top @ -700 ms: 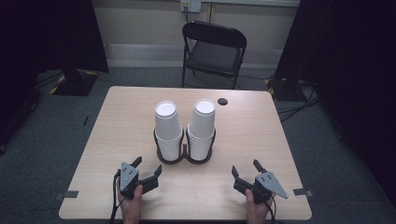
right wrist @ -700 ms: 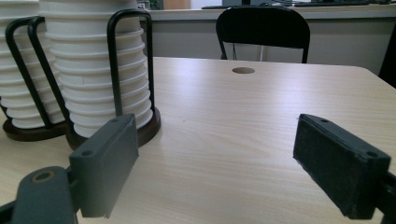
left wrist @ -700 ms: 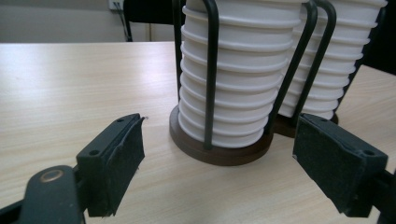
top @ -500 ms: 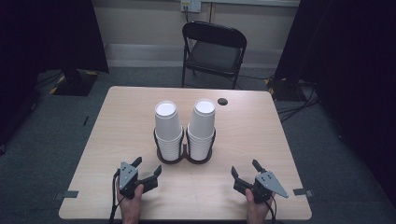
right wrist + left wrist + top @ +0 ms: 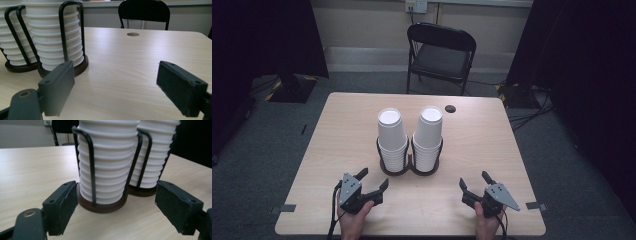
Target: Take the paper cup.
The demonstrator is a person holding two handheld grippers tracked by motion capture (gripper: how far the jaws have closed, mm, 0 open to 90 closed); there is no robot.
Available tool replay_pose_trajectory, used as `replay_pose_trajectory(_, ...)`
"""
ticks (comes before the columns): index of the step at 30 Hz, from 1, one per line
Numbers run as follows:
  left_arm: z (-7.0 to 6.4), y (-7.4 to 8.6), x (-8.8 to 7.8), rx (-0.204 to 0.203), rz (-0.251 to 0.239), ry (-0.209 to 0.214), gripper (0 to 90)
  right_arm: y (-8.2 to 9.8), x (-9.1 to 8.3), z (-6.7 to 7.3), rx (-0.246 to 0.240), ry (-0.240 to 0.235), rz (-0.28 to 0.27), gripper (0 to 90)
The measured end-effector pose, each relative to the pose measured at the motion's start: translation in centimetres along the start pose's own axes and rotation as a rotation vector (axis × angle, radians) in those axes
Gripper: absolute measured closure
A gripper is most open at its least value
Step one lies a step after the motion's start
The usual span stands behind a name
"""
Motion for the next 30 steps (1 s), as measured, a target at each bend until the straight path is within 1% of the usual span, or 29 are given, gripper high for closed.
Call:
replay_pose_trajectory(1, -0.3, -0.4, 0.0, -0.005, -0.01, 0.023, 18.1, 0.0, 0.0, 0.0, 0.002, 0.0, 0.002, 14.4)
replay_pose_trajectory(2, -0.4, -0.6, 0.0, 0.004, -0.005, 0.029, 18.1, 0.0, 0.0, 0.0, 0.004, 0.001, 0.004, 14.5)
replay_pose_trajectory(4, -0.4, -0.7, 0.1, 0.007, 0.002, 0.024, 18.2, 0.0, 0.1, 0.0, 0.005, 0.002, 0.006, 14.5)
replay_pose_trajectory(5, -0.7, -1.0, 0.3, 0.015, 0.006, 0.035, 18.2, 0.0, 0.1, 0.0, 0.006, 0.002, 0.008, 14.7)
replay_pose_trajectory(6, -0.9, -1.2, 0.3, 0.027, 0.007, 0.034, 18.3, 0.0, 0.1, 0.0, 0.004, 0.003, 0.007, 14.7)
replay_pose_trajectory(9, -1.4, -1.7, 0.3, 0.042, 0.001, 0.05, 18.3, 0.0, 0.1, 0.0, 0.003, 0.0, 0.007, 14.9)
replay_pose_trajectory(12, -1.8, -1.9, 0.5, 0.047, -0.001, 0.061, 18.4, 0.0, 0.1, 0.0, 0.004, 0.001, 0.008, 14.9)
replay_pose_trajectory(13, -1.9, -2.0, 0.6, 0.057, 0.003, 0.061, 18.4, 0.0, 0.1, 0.0, 0.0, -0.002, 0.013, 14.9)
replay_pose_trajectory(15, -2.4, -2.4, 0.8, 0.069, -0.002, 0.078, 18.4, 0.0, 0.1, 0.0, 0.001, -0.002, 0.015, 14.9)
replay_pose_trajectory(16, -2.4, -2.4, 0.8, 0.069, -0.002, 0.078, 18.0, 0.0, 0.1, 0.0, 0.001, -0.002, 0.015, 14.9)
replay_pose_trajectory(17, -2.8, -2.8, 0.9, 0.077, -0.006, 0.092, 17.4, 0.0, 0.1, 0.0, 0.003, -0.003, 0.015, 14.9)
replay_pose_trajectory(18, -2.8, -2.8, 0.9, 0.077, -0.006, 0.092, 17.3, 0.0, 0.1, 0.0, 0.003, -0.003, 0.015, 14.9)
replay_pose_trajectory(19, -3.2, -3.2, 1.0, 0.089, -0.008, 0.11, 16.7, 0.0, 0.1, 0.0, 0.004, -0.004, 0.015, 14.9)
replay_pose_trajectory(20, -3.4, -3.3, 1.1, 0.096, -0.006, 0.111, 16.4, 0.0, 0.1, 0.0, 0.003, -0.003, 0.015, 14.9)
replay_pose_trajectory(22, -3.8, -3.7, 1.1, 0.111, -0.011, 0.128, 15.8, 0.0, 0.1, 0.0, 0.002, -0.001, 0.014, 15.0)
replay_pose_trajectory(24, -3.9, -3.9, 1.2, 0.116, -0.007, 0.133, 15.8, 0.0, 0.1, 0.0, 0.002, 0.002, 0.014, 15.1)
replay_pose_trajectory(25, -4.3, -4.3, 1.3, 0.124, -0.009, 0.151, 15.7, 0.1, 0.1, 0.0, -0.002, 0.004, 0.016, 15.2)
replay_pose_trajectory(26, -4.3, -4.3, 1.3, 0.124, -0.009, 0.151, 15.6, 0.1, 0.1, 0.0, -0.002, 0.004, 0.016, 15.2)
replay_pose_trajectory(27, -4.6, -4.7, 1.4, 0.13, -0.011, 0.171, 15.5, 0.1, 0.1, 0.0, -0.006, 0.004, 0.016, 15.2)
replay_pose_trajectory(30, -4.8, -5.1, 1.6, 0.14, -0.01, 0.182, 15.5, 0.0, 0.1, 0.0, 0.0, 0.002, 0.013, 15.2)
Point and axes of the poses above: each handheld gripper's, and its own axes: x roughly forward along the jaws, y roughly out of its underside, z roughly to its left, the point moved 7 cm from there along x, roughly forward along the jaws, and after that the axes turned 9 degrees about y, right-handed, at the moved point
